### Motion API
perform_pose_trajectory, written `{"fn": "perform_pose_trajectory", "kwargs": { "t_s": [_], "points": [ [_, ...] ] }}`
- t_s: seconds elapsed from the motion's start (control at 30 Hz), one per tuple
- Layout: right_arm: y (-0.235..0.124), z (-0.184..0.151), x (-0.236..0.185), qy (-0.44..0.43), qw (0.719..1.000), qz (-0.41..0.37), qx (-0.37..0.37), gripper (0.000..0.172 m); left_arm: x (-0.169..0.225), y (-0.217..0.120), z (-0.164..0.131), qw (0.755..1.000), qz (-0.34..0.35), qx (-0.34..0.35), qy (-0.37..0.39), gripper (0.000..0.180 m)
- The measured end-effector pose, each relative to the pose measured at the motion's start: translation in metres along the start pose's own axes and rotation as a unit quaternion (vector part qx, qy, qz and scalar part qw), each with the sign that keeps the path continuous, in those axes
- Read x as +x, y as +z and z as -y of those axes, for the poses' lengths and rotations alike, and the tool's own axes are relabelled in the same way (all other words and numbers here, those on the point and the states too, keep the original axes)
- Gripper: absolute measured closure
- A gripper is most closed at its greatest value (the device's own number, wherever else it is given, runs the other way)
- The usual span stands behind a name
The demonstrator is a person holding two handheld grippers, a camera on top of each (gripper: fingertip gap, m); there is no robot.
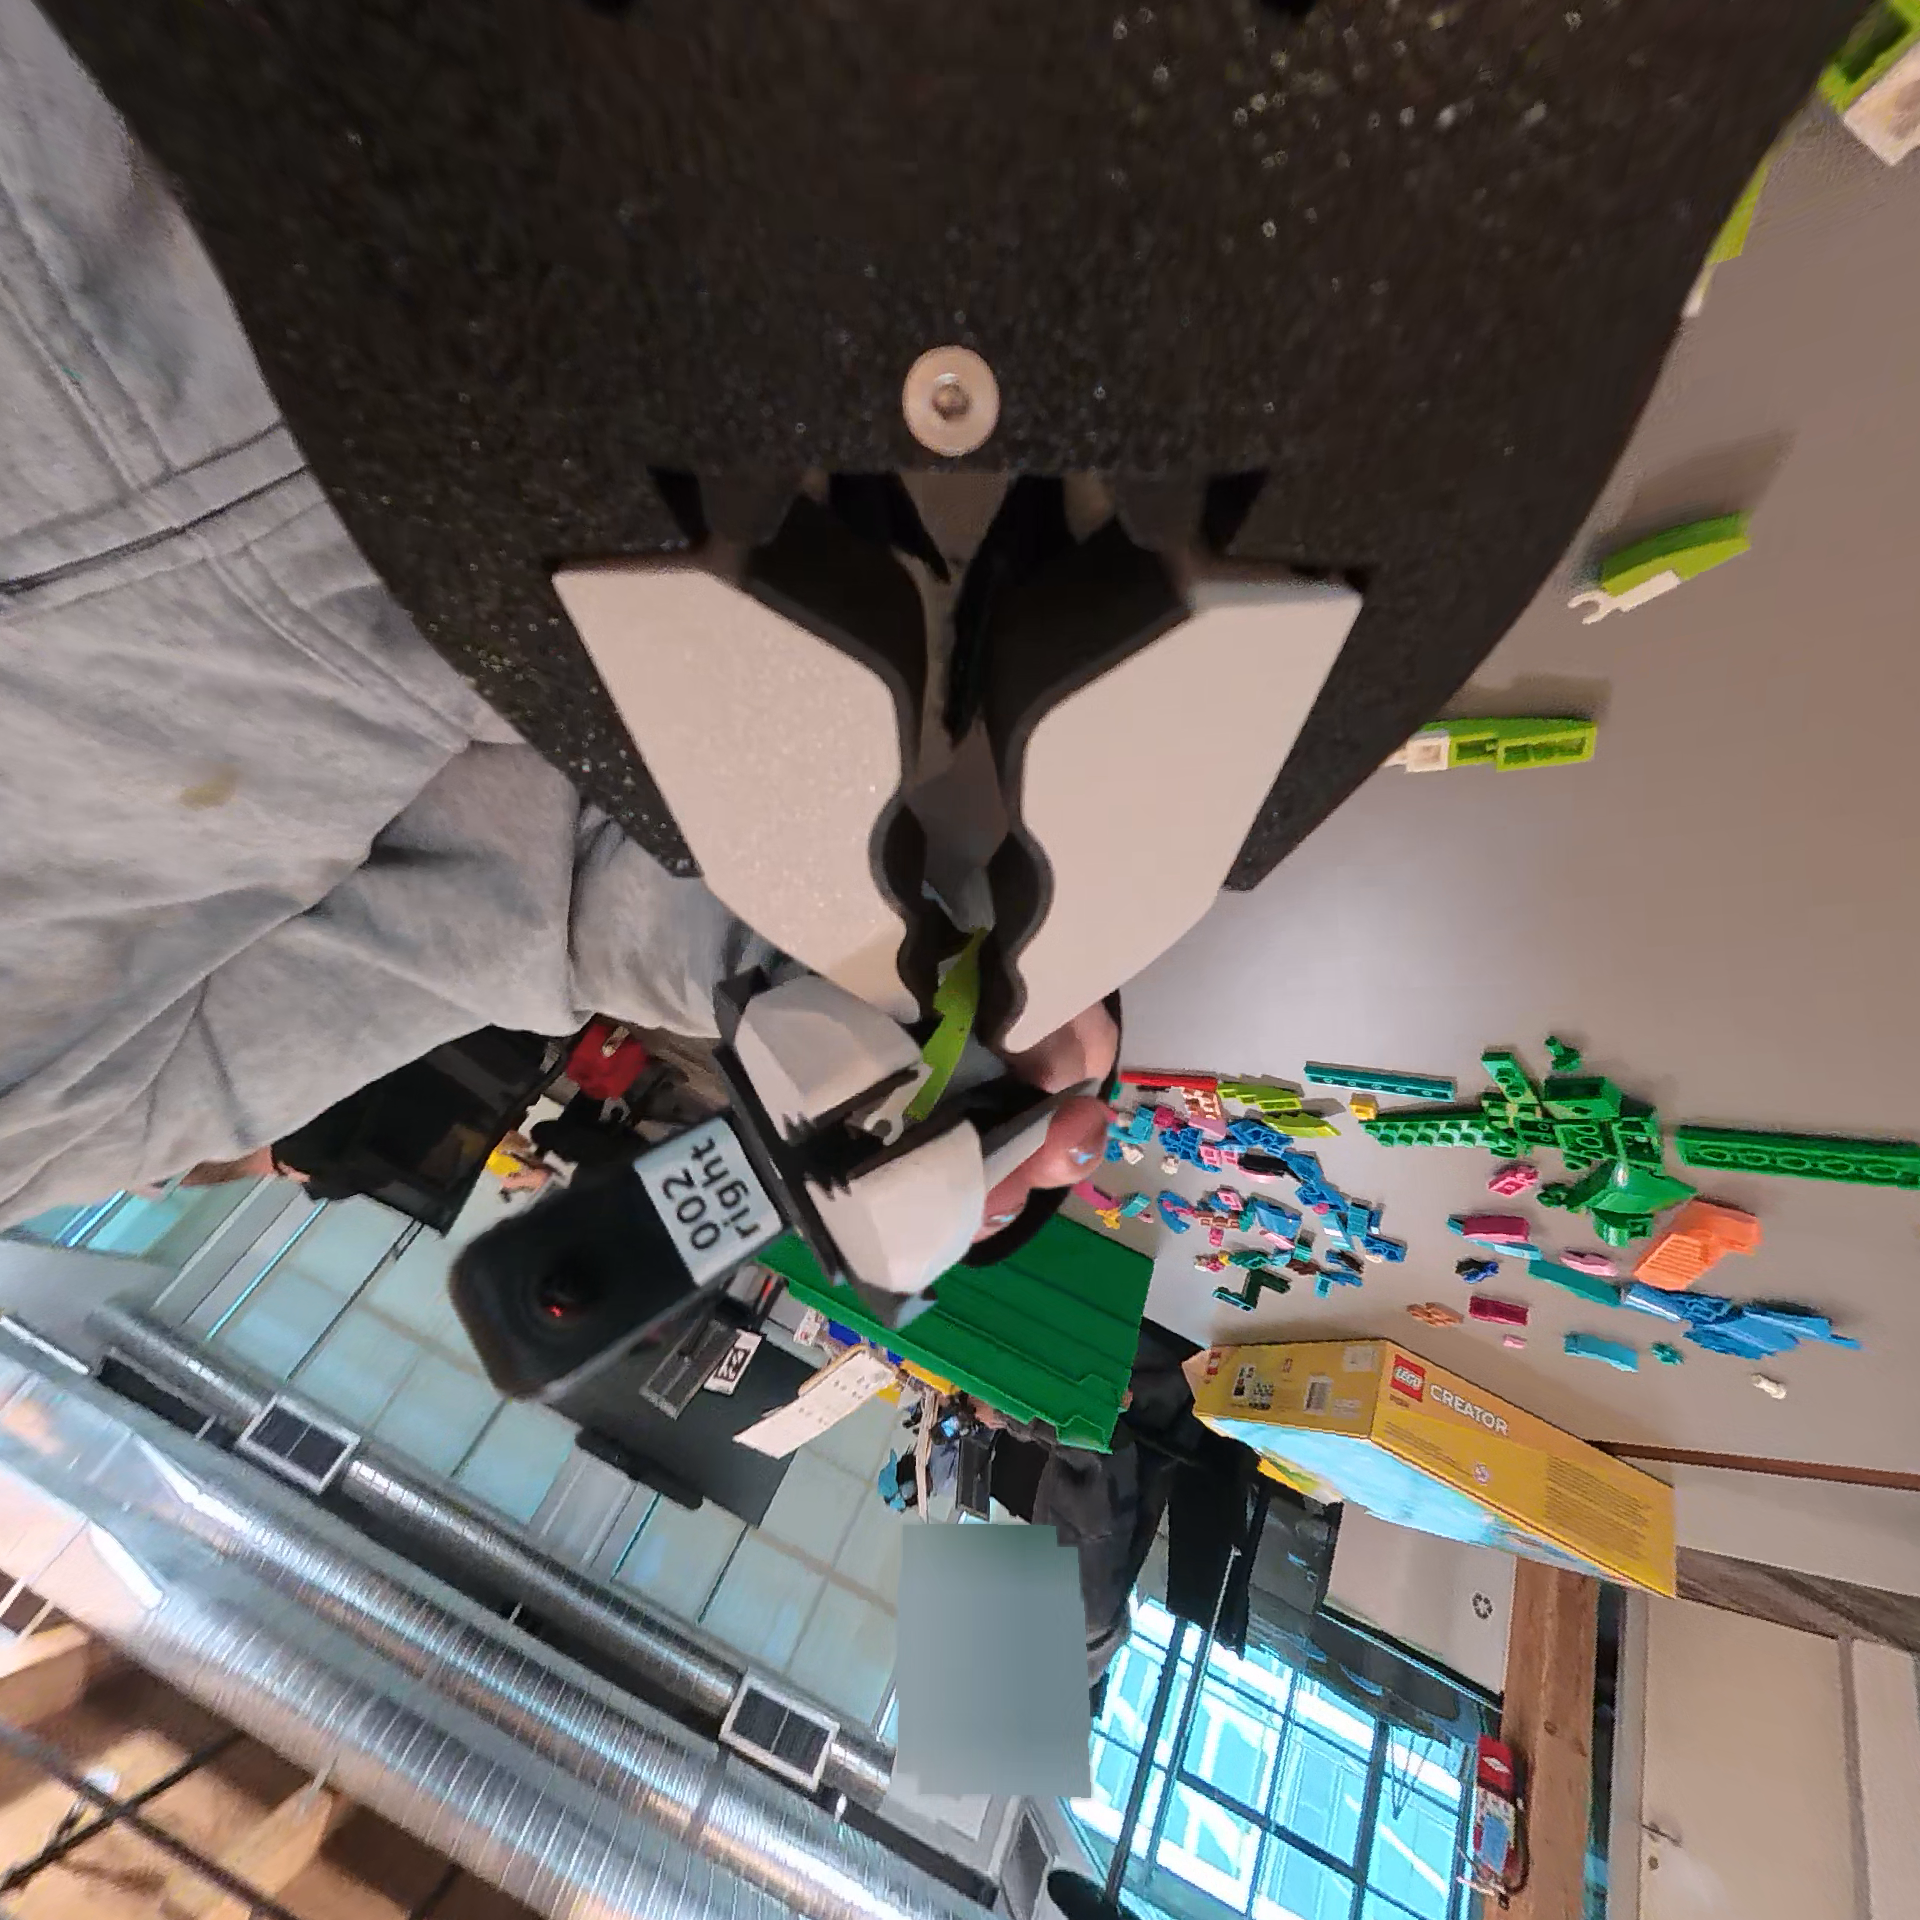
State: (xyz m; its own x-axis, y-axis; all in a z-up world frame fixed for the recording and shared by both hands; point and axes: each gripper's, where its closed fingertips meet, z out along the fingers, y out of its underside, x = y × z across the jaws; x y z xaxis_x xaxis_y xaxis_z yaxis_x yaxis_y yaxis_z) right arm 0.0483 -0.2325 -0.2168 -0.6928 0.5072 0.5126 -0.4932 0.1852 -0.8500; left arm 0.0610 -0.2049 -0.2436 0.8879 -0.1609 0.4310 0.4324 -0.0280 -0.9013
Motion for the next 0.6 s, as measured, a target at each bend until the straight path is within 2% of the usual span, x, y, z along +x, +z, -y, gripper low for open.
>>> {"fn": "perform_pose_trajectory", "kwargs": {
  "t_s": [0.2, 0.43, 0.53, 0.6],
  "points": [
    [0.001, -0.003, 0.002, -0.117, 0.991, -0.041, -0.04, 0.166, -0.007, -0.002, 0.001, 1.0, 0.023, 0.006, -0.001, 0.172],
    [0.001, -0.006, 0.004, -0.243, 0.964, -0.081, -0.068, 0.169, -0.011, -0.004, -0.001, 0.999, 0.025, 0.007, -0.02, 0.172],
    [0.002, -0.007, 0.005, -0.237, 0.966, -0.08, -0.069, 0.169, -0.012, -0.004, -0.001, 0.999, 0.03, 0.003, -0.015, 0.172],
    [0.004, -0.009, 0.004, -0.168, 0.982, -0.06, -0.059, 0.168, -0.013, -0.004, -0.004, 0.999, 0.04, -0.005, 0.0, 0.172]
  ]
}}
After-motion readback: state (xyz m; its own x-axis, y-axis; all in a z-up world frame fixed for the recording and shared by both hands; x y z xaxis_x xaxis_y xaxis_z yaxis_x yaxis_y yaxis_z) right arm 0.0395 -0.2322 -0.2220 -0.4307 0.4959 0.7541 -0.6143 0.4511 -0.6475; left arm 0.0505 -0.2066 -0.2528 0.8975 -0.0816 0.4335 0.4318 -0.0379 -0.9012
